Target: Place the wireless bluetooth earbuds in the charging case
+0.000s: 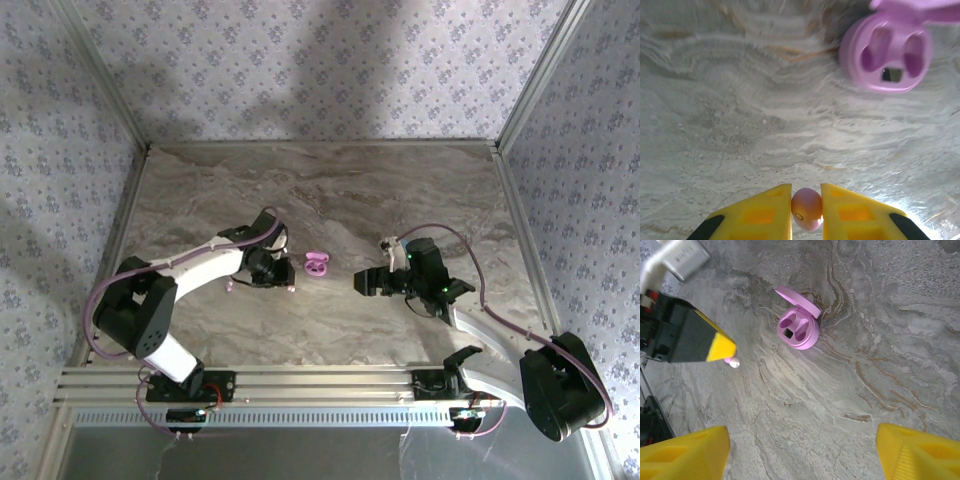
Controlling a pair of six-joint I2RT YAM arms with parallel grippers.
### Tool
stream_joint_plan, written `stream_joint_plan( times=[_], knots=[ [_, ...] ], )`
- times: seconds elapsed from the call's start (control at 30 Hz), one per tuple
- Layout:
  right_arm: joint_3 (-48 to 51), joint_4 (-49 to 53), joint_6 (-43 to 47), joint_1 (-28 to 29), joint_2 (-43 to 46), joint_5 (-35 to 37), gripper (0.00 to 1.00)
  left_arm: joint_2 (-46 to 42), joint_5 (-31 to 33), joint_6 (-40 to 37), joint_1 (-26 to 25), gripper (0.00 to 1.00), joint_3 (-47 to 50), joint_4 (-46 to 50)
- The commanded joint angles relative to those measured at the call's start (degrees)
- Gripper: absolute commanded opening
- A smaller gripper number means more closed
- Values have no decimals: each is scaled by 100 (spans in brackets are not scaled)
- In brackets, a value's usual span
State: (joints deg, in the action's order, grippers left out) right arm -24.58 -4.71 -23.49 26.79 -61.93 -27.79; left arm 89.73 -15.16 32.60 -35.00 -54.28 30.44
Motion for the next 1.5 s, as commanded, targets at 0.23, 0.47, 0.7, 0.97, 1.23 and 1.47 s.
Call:
stream_joint_plan(
  times=[0.23,0.47,0.7,0.97,1.23,1.47],
  knots=[
    [-170,95,142,48,-116,191,79,238,1804,86,-608,21,-1491,1383],
    [-205,85,245,92,-182,274,79,824,2629,148,-1142,21,-2389,1845],
    [33,-43,266,153,429,414,83,1317,2899,194,-1403,21,-2867,1892],
    [413,56,171,32,1491,940,87,1828,2991,202,-1586,21,-3332,2001],
    [407,154,95,-174,1484,918,88,2167,2964,184,-1661,21,-3597,2038],
    [389,145,83,-192,1421,838,88,2346,2913,219,-1682,21,-3638,2035]
  ],
)
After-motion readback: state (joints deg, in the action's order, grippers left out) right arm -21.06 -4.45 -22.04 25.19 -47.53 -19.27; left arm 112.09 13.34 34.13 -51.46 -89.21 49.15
